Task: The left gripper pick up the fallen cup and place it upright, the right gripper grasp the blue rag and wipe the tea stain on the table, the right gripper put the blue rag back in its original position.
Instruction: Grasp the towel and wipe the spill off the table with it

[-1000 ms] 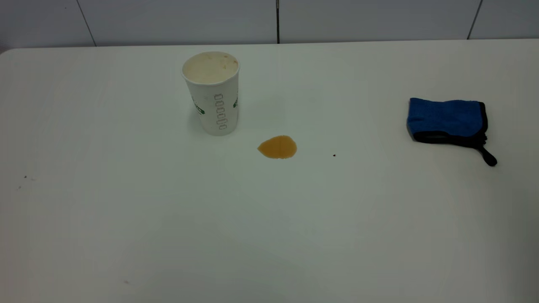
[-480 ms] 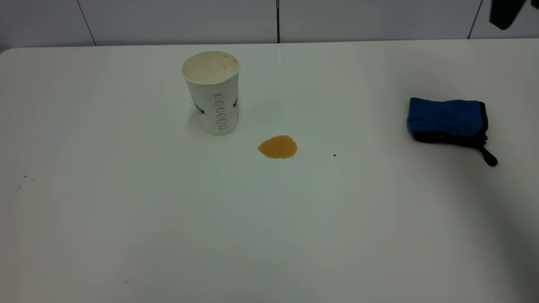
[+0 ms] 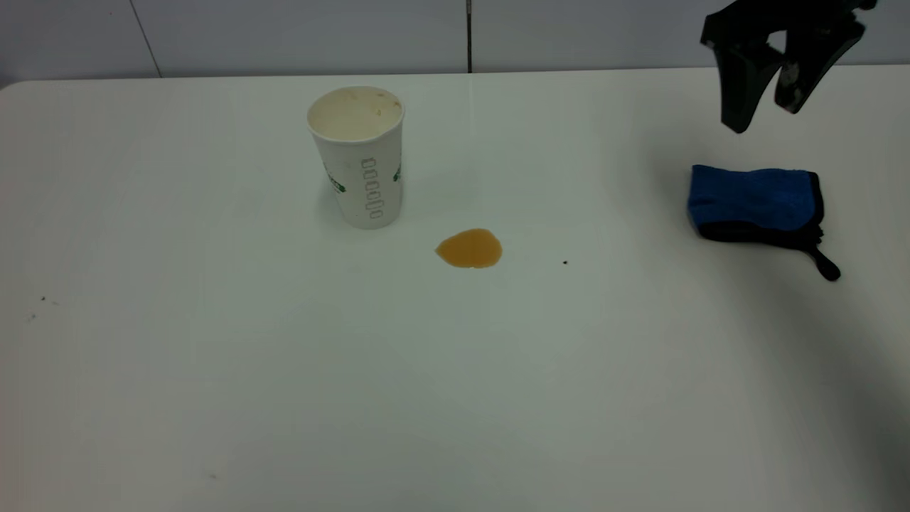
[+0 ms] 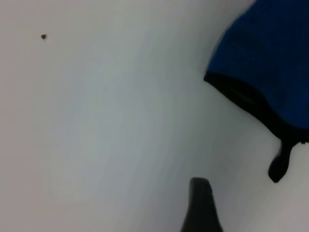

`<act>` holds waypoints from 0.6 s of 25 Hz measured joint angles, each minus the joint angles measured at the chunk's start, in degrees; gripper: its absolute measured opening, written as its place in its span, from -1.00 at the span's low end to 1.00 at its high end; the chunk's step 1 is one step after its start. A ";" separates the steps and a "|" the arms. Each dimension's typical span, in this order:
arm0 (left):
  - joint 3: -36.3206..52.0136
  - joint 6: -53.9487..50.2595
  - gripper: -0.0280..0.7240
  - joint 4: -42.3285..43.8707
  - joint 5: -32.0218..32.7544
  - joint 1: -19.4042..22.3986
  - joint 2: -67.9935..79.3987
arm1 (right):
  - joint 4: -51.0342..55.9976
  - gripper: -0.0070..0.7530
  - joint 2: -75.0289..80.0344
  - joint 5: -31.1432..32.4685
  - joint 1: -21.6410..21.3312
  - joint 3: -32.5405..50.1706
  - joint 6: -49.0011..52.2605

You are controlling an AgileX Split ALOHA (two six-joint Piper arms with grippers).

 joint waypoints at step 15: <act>0.00 -0.06 0.44 0.00 0.05 0.00 0.00 | -7.54 0.58 9.43 -14.96 -0.63 -0.05 11.12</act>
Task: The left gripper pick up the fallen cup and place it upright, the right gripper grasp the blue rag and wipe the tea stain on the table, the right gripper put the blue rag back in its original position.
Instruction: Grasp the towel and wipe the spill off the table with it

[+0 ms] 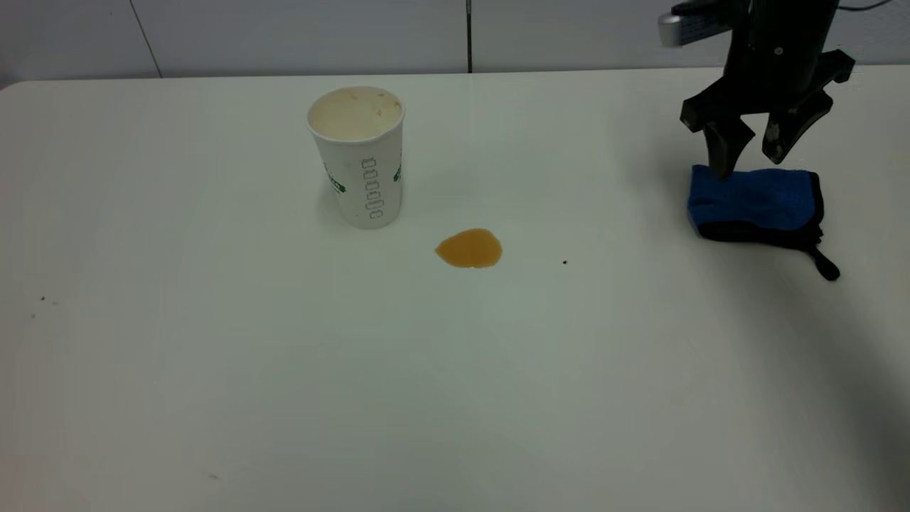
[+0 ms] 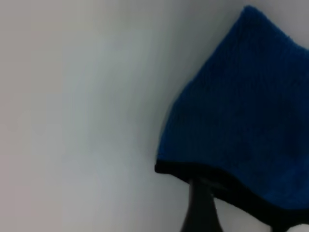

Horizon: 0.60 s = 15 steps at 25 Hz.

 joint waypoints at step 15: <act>0.00 0.05 0.44 0.00 0.00 0.00 0.00 | 0.28 0.58 6.40 -8.22 -3.57 -0.39 0.79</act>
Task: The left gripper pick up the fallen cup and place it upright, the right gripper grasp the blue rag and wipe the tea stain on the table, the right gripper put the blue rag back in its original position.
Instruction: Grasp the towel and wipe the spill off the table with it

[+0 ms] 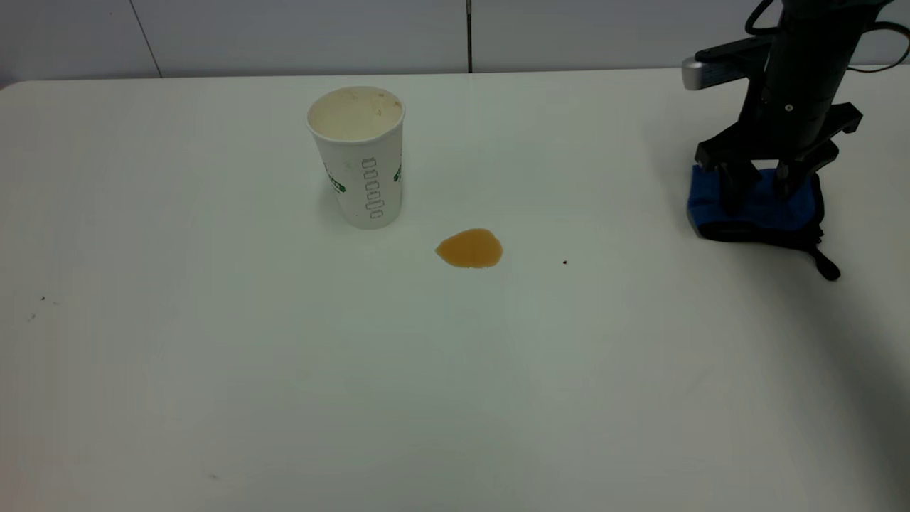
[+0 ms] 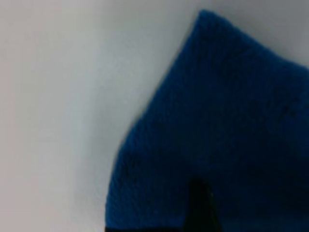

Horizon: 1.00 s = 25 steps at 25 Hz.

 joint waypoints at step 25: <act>0.00 0.06 0.44 0.00 0.00 0.00 0.00 | 3.84 -0.84 -5.04 -0.51 9.70 -0.14 -5.38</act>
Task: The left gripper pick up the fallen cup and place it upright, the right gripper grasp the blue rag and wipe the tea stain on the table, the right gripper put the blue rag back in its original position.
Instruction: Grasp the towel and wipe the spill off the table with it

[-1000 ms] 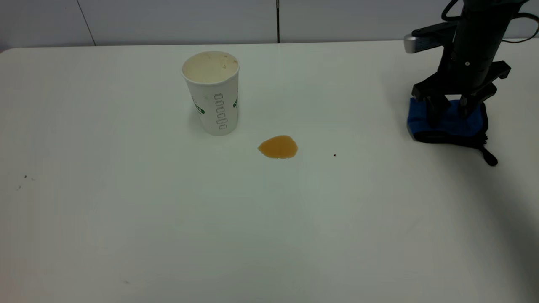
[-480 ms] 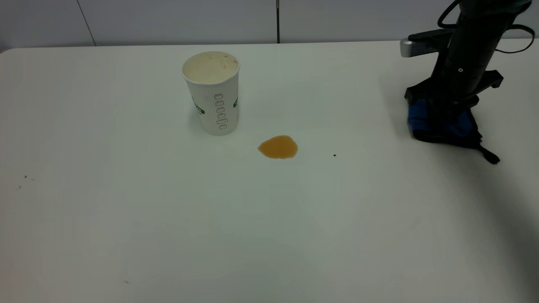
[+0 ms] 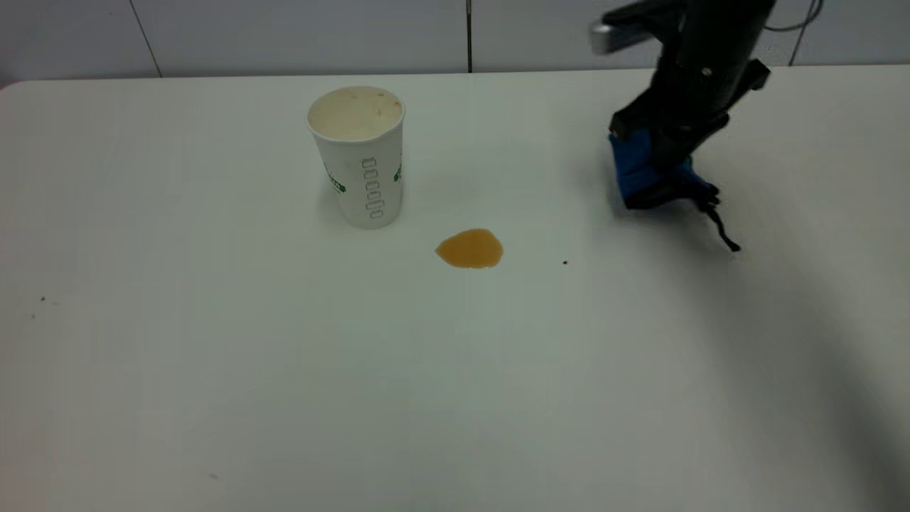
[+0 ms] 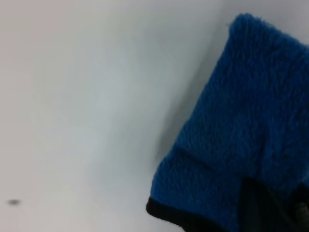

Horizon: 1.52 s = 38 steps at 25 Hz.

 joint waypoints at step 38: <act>0.00 -0.10 0.44 0.00 0.00 0.00 0.00 | 18.27 -0.84 8.93 -4.11 17.91 -5.07 -6.83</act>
